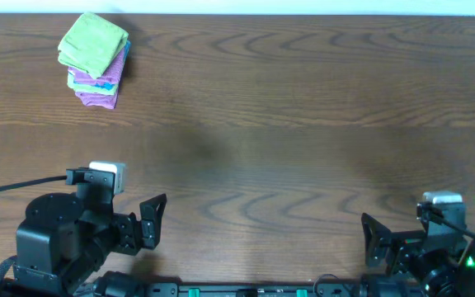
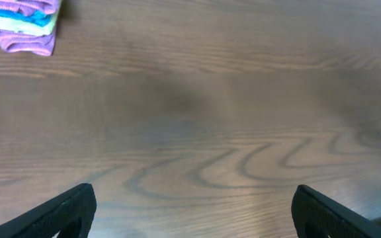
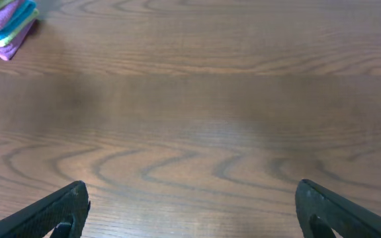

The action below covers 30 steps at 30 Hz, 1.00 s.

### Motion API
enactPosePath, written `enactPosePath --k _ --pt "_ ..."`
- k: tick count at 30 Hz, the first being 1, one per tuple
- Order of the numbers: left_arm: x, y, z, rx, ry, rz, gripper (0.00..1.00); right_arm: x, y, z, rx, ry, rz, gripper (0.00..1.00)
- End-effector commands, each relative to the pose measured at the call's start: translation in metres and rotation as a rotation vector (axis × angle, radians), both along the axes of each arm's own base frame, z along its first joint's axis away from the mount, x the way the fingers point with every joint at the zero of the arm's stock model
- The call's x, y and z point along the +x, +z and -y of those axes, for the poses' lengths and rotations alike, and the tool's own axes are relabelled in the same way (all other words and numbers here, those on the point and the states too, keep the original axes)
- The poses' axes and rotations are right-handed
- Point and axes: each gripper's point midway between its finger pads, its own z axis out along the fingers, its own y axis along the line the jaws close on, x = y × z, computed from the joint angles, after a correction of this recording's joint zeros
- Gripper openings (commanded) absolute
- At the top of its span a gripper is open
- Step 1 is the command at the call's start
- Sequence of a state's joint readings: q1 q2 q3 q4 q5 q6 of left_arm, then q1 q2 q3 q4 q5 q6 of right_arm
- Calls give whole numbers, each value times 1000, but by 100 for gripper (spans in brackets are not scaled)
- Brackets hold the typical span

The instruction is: Fold the cloth

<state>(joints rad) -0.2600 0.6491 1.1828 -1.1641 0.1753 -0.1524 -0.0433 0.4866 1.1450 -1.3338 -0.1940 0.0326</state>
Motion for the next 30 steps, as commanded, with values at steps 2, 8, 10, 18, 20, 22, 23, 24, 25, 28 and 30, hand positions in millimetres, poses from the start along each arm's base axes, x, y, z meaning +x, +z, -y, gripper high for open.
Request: enactPosePath --k 2,8,10,18,20,22,23,24,25,28,30 --pt "7 6 -28 108 88 99 95 -1 0 -2 -6 16 5 99" --pt "21 1 -43 245 54 320 96 -1 0 -2 -6 16 5 99" --pt "26 -10 -46 266 51 357 95 -1 0 -2 -6 16 5 99" --pt "43 -95 -36 234 1 415 95 -1 0 -2 -6 16 5 99" --pt "46 -114 -32 219 -15 431 95 -1 0 -2 -6 16 5 99" --pt "47 -126 -30 211 -27 438 95 -1 0 -2 -6 16 5 99" --pt "47 -129 -29 209 -30 440 95 -1 0 -2 -6 16 5 99" --pt "47 -133 -29 206 -30 439 95 -1 0 -2 -6 16 5 99" --pt "47 -137 -29 203 -27 436 95 -1 0 -2 -6 16 5 99" --pt "48 -146 -30 205 -23 434 95 -1 0 -2 -6 16 5 99" --pt "48 -149 -31 207 -19 430 96 -1 0 -2 -6 16 5 99"
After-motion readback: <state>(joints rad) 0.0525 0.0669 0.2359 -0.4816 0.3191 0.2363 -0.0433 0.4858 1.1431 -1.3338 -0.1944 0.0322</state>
